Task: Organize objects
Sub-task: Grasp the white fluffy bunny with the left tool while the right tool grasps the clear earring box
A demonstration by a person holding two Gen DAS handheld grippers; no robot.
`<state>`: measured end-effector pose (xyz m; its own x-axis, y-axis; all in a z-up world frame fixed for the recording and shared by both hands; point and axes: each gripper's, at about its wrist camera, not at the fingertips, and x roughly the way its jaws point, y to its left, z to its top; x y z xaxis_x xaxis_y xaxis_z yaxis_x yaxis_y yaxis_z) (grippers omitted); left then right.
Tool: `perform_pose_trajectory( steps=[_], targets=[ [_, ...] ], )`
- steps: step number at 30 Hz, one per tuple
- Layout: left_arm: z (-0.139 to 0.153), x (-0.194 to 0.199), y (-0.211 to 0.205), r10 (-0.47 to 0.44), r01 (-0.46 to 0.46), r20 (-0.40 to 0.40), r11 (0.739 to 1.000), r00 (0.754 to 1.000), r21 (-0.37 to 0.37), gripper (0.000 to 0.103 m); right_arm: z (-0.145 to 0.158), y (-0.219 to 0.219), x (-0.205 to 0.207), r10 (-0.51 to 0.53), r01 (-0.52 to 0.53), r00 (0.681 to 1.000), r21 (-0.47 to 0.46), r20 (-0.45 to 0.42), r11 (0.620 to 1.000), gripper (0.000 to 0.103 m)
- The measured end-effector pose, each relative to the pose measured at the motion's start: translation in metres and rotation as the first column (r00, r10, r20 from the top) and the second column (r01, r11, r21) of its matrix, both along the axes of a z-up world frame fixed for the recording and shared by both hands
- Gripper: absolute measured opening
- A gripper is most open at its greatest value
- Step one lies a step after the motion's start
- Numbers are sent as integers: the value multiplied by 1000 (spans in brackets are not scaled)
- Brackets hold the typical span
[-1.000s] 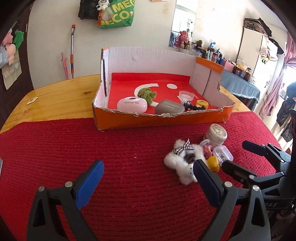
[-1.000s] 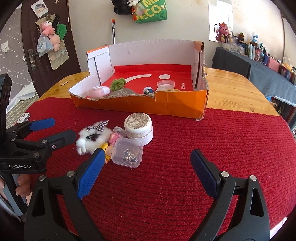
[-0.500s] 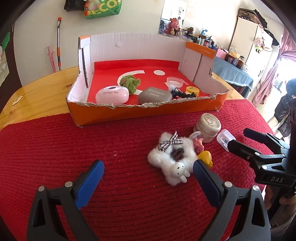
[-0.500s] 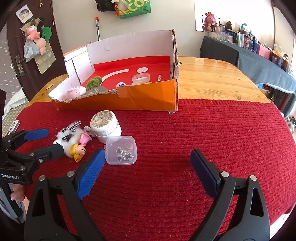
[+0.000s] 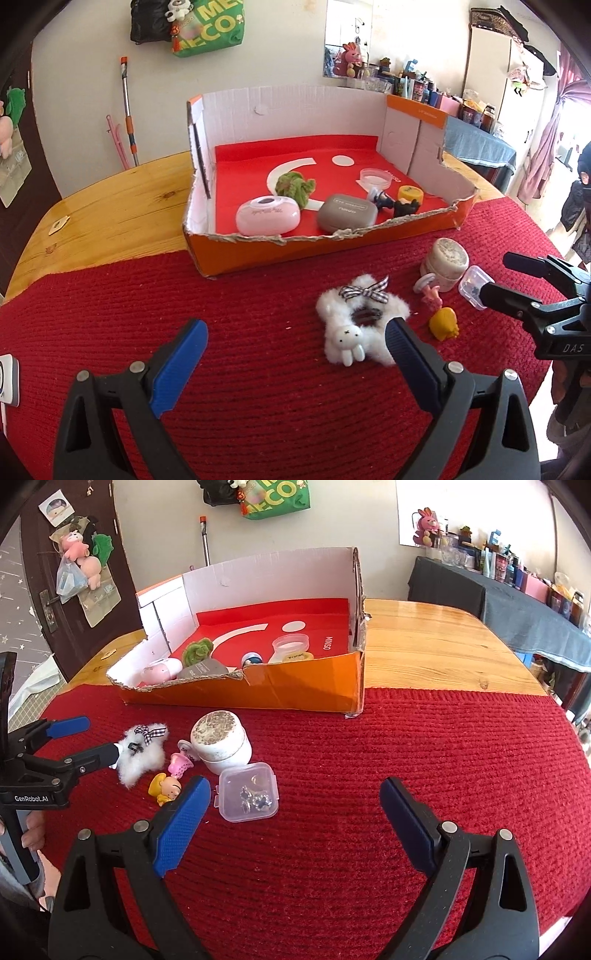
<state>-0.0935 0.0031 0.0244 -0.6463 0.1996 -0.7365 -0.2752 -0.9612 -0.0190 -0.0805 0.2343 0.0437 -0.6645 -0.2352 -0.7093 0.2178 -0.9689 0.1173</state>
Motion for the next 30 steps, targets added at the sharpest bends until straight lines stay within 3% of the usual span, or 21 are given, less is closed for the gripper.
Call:
perform_pose_trajectory(
  steps=[7, 13, 15, 17, 18, 20, 30],
  targets=[
    [-10, -8, 23, -49, 50, 20, 997, 999, -51, 97, -7, -9, -5, 38, -39, 999, 31, 29, 999, 94],
    [-16, -15, 26, -68, 69, 50, 998, 996, -11, 86, -8, -15, -2, 71, -71, 997, 68, 3, 995, 93],
    [-16, -14, 30, -95, 96, 40, 995, 995, -10, 79, -9, -20, 0, 87, -85, 996, 97, -11, 992, 85],
    [-16, -11, 33, -123, 123, 27, 992, 992, -17, 69, -11, -26, 1, 106, -103, 994, 121, -13, 987, 57],
    [-15, -9, 35, -140, 140, 21, 990, 990, -15, 59, -12, -28, 2, 113, -110, 993, 133, -18, 985, 53],
    [-15, -8, 37, -146, 147, 15, 989, 989, -17, 55, -12, -30, 4, 134, -129, 990, 131, -31, 983, 38],
    [4, 0, 26, -122, 124, -31, 992, 992, 40, 47, 4, -28, 15, 149, -142, 987, 95, -61, 985, 38]
  ],
)
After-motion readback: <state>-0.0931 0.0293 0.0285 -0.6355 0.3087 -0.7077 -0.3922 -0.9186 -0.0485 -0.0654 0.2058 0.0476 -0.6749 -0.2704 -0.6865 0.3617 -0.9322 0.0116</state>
